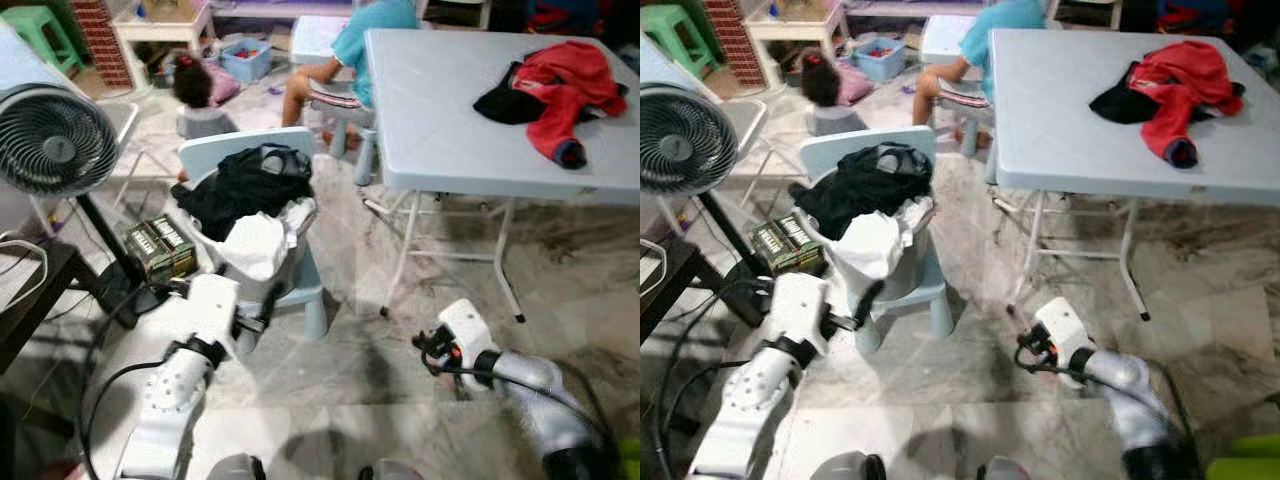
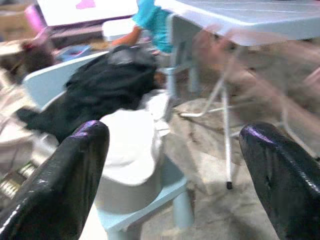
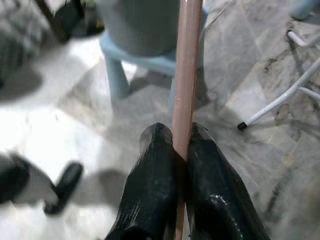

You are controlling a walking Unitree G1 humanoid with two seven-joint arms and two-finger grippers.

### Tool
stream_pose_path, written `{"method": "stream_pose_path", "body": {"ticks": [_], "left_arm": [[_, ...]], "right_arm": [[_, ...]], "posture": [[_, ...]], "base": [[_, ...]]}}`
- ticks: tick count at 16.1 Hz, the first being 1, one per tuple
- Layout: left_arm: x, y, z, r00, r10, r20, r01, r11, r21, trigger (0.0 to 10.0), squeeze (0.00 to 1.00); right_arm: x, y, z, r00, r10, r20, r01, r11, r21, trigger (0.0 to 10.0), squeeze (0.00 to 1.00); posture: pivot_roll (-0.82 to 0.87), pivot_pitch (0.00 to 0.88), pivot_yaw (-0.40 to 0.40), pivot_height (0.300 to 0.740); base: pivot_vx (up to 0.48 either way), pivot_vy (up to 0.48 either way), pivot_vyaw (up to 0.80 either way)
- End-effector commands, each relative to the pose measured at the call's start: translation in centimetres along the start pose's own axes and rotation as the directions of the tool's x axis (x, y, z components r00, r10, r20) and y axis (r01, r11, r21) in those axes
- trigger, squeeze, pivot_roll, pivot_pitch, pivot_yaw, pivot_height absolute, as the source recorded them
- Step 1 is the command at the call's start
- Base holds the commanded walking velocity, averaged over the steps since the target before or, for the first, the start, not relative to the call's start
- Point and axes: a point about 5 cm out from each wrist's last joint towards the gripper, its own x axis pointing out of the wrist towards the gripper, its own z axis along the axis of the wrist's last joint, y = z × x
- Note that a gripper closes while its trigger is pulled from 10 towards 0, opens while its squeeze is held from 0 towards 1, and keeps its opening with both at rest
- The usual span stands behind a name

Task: Hang hanger

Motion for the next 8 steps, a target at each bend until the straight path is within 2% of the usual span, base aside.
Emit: {"method": "stream_pose_path", "body": {"ticks": [1, 2, 3, 5, 8], "left_arm": [[0.1, 0.1, 0.3, 1.0, 0.013, 0.004, -0.013, 1.0, -0.006, 10.0, 0.07], [0.4, 0.3, 0.5, 0.999, 0.032, 0.003, -0.032, 0.999, -0.035, 10.0, 0.0], [0.5, 0.3, 0.6, 0.999, 0.037, 0.002, -0.037, 0.999, -0.038, 10.0, 0.0], [0.9, 0.0, 1.0, 0.999, 0.037, 0.007, -0.036, 0.998, -0.054, 10.0, 0.0], [1.0, -0.2, 1.2, 1.0, 0.025, 0.01, -0.024, 0.997, -0.079, 10.0, 0.0]], "right_arm": [[-0.4, -0.4, 0.6, 0.999, -0.043, 0.031, 0.043, 0.999, 0.022, 10.0, 0.0], [-1.0, 0.5, 1.4, 0.961, -0.21, 0.178, 0.188, 0.973, 0.135, 10.0, 0.0], [-1.3, 0.7, 1.7, 0.941, -0.274, 0.197, 0.242, 0.955, 0.171, 10.0, 0.0], [-2.1, -0.2, 3.1, 0.853, -0.457, 0.254, 0.409, 0.886, 0.221, 10.0, 0.0], [-2.7, -1.4, 3.6, 0.784, -0.58, 0.222, 0.515, 0.807, 0.289, 10.0, 0.0]], "posture": [[-0.04, 0.052, -0.012, 0.74], [-0.05, 0.059, 0.0, 0.74], [-0.05, 0.06, 0.0, 0.74], [-0.05, 0.064, 0.007, 0.74], [-0.05, 0.064, 0.006, 0.74]], "base": [[0.0, 0.0, 0.0], [0.0, 0.0, 0.0], [0.0, 0.0, 0.0], [0.0, 0.0, -0.77], [0.0, 0.0, -0.8]]}}
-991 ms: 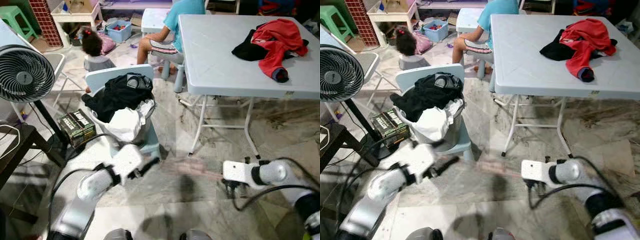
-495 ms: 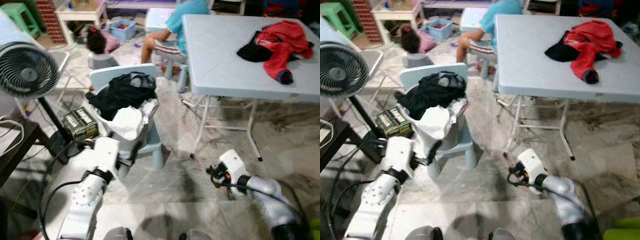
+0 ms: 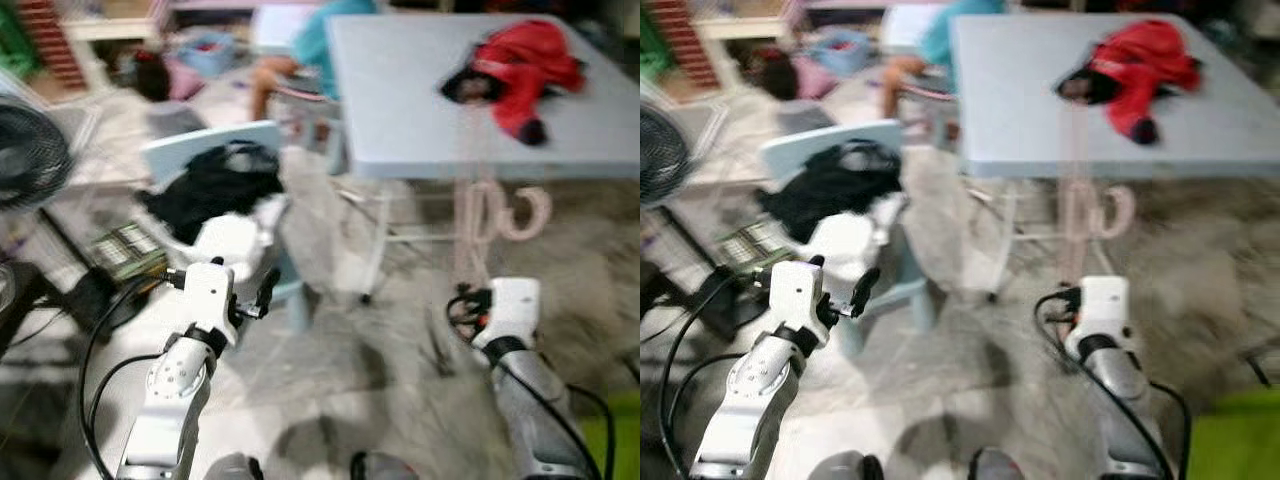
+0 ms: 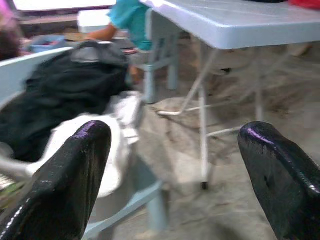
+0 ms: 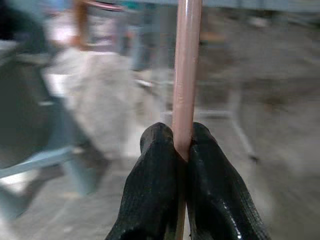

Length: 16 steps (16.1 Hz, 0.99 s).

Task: Hang hanger

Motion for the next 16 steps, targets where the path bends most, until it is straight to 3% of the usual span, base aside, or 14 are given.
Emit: {"method": "stream_pose_path", "body": {"ticks": [1, 7, 12, 16], "left_arm": [[0.1, 0.0, 0.6, 1.0, -0.005, 0.015, 0.006, 1.0, -0.011, 10.0, 0.0], [0.3, -0.2, 0.9, 0.999, -0.036, 0.025, 0.036, 0.999, -0.005, 10.0, 0.0], [0.6, -0.3, 1.0, 0.998, -0.052, 0.024, 0.052, 0.999, -0.004, 10.0, 0.0], [0.7, -0.5, 1.0, 0.997, -0.071, 0.018, 0.071, 0.997, 0.001, 10.0, 0.0]], "right_arm": [[0.1, -0.4, 0.1, 0.998, -0.069, -0.012, 0.069, 0.997, 0.016, 10.0, 0.0], [0.7, -0.1, 0.1, 0.992, -0.124, -0.033, 0.125, 0.992, 0.01, 10.0, 0.0], [1.1, -0.9, 0.4, 0.989, -0.146, -0.032, 0.147, 0.989, 0.011, 10.0, 0.0], [1.2, -0.3, 0.5, 0.99, -0.139, -0.033, 0.14, 0.99, 0.024, 10.0, 0.0]], "posture": [[-0.04, 0.064, 0.001, 0.74], [-0.03, 0.061, -0.005, 0.74], [-0.03, 0.052, -0.005, 0.74], [-0.03, 0.051, -0.004, 0.74]], "base": [[0.0, 0.326, -0.8], [0.0, 0.399, -0.8], [0.0, 0.441, -0.8], [0.066, 0.311, -0.8]]}}
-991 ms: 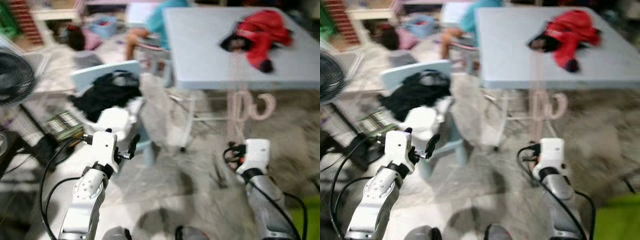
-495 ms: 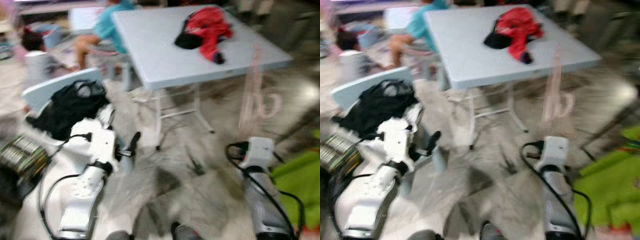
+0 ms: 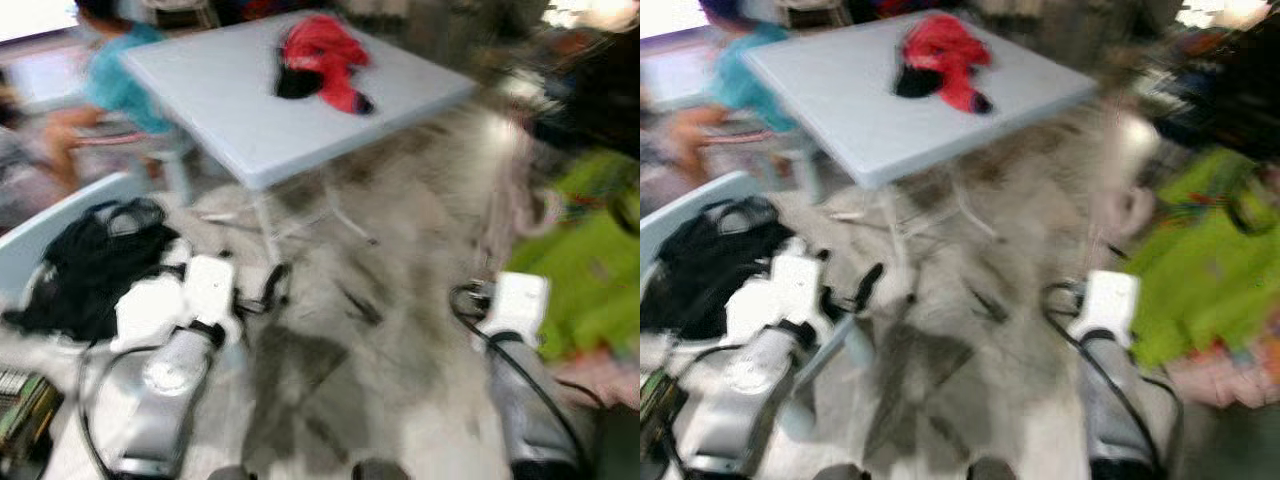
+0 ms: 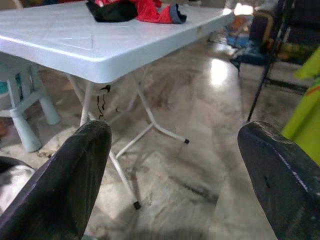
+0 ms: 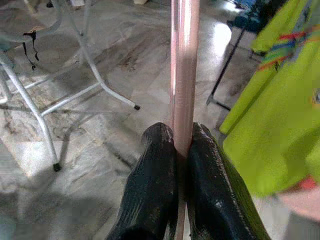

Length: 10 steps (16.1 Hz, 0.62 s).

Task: Hang hanger

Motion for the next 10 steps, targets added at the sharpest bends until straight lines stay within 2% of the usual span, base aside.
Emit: {"method": "stream_pose_path", "body": {"ticks": [1, 3, 6, 10], "left_arm": [[0.22, -0.75, 0.22, 0.999, -0.038, 0.008, 0.038, 0.999, -0.034, 10.0, 0.0], [0.2, -0.8, 0.28, 0.999, -0.053, 0.01, 0.054, 0.998, -0.039, 10.0, 0.0], [0.29, -0.81, 0.31, 0.999, -0.053, 0.011, 0.053, 0.998, -0.044, 10.0, 0.0], [0.47, -0.99, 0.45, 0.998, -0.069, 0.012, 0.07, 0.997, -0.046, 10.0, 0.0]], "right_arm": [[0.04, -0.88, 0.41, 1.0, -0.03, 0.008, 0.03, 1.0, -0.001, 10.0, 0.0], [0.02, -0.78, 0.28, 1.0, -0.019, 0.0, 0.019, 1.0, 0.002, 10.0, 0.0], [0.14, -0.84, 0.15, 1.0, -0.012, -0.009, 0.012, 1.0, -0.004, 10.0, 0.0], [0.26, -0.6, -0.28, 0.999, 0.007, -0.037, -0.007, 1.0, 0.002, 10.0, 0.0]], "posture": [[-0.03, 0.05, -0.006, 0.74], [-0.03, 0.05, -0.006, 0.74], [-0.04, 0.048, -0.008, 0.74], [-0.04, 0.049, -0.011, 0.74]], "base": [[0.0, 0.0, -0.8], [0.272, 0.0, -0.8], [0.475, 0.0, -0.71], [0.453, 0.0, 0.0]]}}
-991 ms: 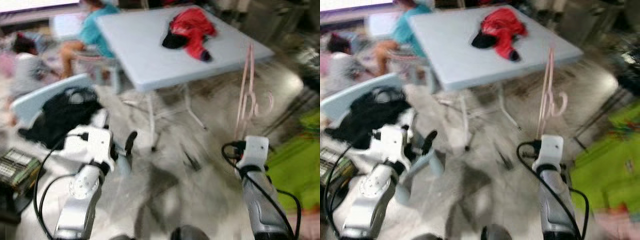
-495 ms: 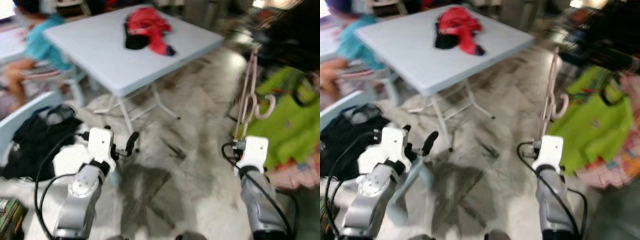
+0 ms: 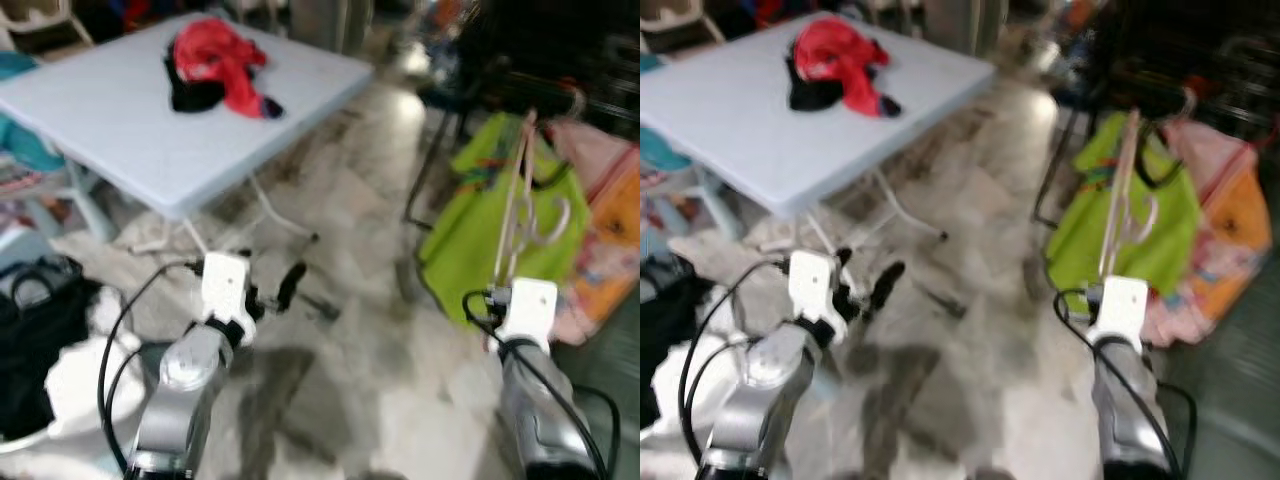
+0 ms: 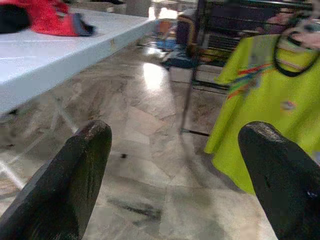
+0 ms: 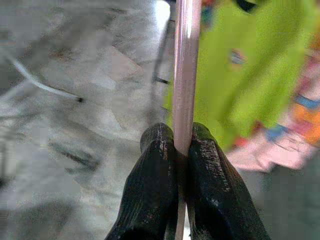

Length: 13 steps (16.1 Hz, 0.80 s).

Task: Hang hanger

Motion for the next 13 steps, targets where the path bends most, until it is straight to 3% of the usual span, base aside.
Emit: {"method": "stream_pose_path", "body": {"ticks": [1, 8, 13], "left_arm": [[-0.4, 0.7, 0.0, 1.0, 0.021, -0.011, -0.021, 1.0, 0.009, 10.0, 0.0], [-0.2, 0.2, -0.3, 0.999, 0.003, -0.032, -0.003, 1.0, 0.005, 10.0, 0.0], [-0.1, 0.0, -0.5, 0.999, -0.012, -0.051, 0.012, 1.0, 0.008, 10.0, 0.0]], "right_arm": [[0.0, 1.1, 0.2, 0.999, 0.045, 0.006, -0.045, 0.999, 0.009, 10.0, 0.0], [-0.1, 1.6, -1.1, 0.995, 0.074, -0.072, -0.071, 0.997, 0.04, 10.0, 0.0], [-0.1, 1.9, -1.5, 0.993, 0.075, -0.094, -0.069, 0.996, 0.063, 10.0, 0.0]], "posture": [[-0.04, 0.053, -0.011, 0.74], [-0.04, 0.054, -0.01, 0.74], [-0.04, 0.05, -0.008, 0.74]], "base": [[0.45, 0.0, 0.0], [0.432, 0.0, 0.0], [0.341, 0.335, 0.0]]}}
